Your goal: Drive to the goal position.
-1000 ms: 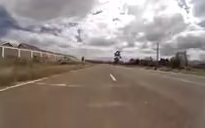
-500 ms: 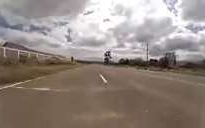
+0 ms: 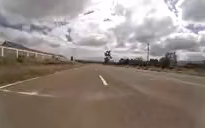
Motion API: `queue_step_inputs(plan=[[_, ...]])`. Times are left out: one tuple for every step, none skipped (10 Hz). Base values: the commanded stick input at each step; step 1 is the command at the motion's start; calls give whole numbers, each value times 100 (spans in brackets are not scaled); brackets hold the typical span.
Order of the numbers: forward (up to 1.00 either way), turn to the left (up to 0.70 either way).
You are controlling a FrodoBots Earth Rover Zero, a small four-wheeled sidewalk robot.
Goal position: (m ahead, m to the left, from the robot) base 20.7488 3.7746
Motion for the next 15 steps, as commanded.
queue_step_inputs(plan=[[85, -18], [85, 0], [85, 0], [85, 0], [85, 0], [85, 0], [85, 5], [85, 23], [85, 33], [85, 33], [85, 5], [85, 0], [85, 0], [85, 0], [85, 0]])
